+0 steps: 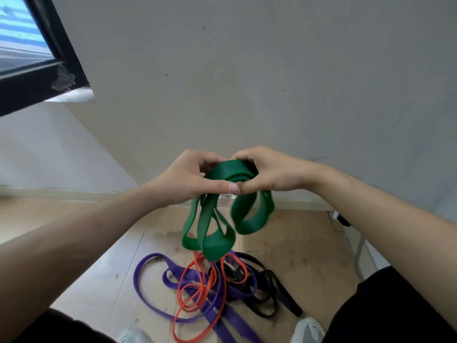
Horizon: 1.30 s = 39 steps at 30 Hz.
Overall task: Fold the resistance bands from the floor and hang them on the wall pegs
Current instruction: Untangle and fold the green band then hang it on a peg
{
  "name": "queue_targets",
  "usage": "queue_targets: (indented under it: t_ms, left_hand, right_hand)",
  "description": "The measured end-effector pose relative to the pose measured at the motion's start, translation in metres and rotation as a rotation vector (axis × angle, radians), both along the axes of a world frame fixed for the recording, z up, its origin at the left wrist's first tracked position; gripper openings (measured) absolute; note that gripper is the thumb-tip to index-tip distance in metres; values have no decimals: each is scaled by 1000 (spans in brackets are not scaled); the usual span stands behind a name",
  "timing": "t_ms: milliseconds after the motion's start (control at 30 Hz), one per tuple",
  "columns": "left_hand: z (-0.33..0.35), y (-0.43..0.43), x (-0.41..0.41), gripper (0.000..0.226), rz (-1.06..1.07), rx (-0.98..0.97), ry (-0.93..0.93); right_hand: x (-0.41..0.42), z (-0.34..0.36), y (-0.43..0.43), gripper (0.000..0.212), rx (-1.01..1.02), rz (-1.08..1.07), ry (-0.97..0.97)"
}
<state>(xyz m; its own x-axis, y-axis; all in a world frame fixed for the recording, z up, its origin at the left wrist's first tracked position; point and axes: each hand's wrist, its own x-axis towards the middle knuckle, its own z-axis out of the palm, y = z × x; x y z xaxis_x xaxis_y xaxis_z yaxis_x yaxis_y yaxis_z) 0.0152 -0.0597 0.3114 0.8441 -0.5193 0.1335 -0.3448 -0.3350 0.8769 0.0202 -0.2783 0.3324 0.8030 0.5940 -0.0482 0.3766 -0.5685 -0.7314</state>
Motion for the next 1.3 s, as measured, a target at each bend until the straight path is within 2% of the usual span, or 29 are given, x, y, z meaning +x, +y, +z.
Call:
queue_targets:
  t_ms: [200, 267, 367, 467, 600, 800, 967, 1067, 1167, 1300]
  left_hand:
    - [-6, 8, 8, 53, -32, 367, -178]
    - [-5, 10, 11, 48, -26, 397, -181]
    - [0, 13, 11, 39, -15, 272, -109]
    - [2, 8, 4, 30, -28, 117, 6]
    - [4, -4, -7, 39, -21, -138, 131]
    - [15, -9, -6, 29, 135, -249, 120]
    - [37, -4, 3, 41, 216, -335, 40]
    - [61, -3, 11, 42, 288, -527, 34]
    - [94, -8, 22, 30, 382, -715, 15]
    - [142, -17, 43, 23, 467, -820, -16]
  right_hand:
    - [-1, 11, -7, 26, -84, -4, -50]
    - [0, 12, -9, 26, -94, -21, -77]
    - [-1, 10, -11, 25, -8, -46, -86]
    - [-3, 8, -7, 27, 236, -81, -65]
    - [-6, 12, 9, 21, 496, -156, -96]
    - [-4, 42, 16, 15, 725, -304, -221]
    - [14, 64, 10, 23, 875, -477, -254]
    - [27, 76, 7, 28, 867, -543, -238]
    - [37, 91, 5, 34, 690, -567, -315]
    - [42, 121, 9, 30, 584, -483, -471]
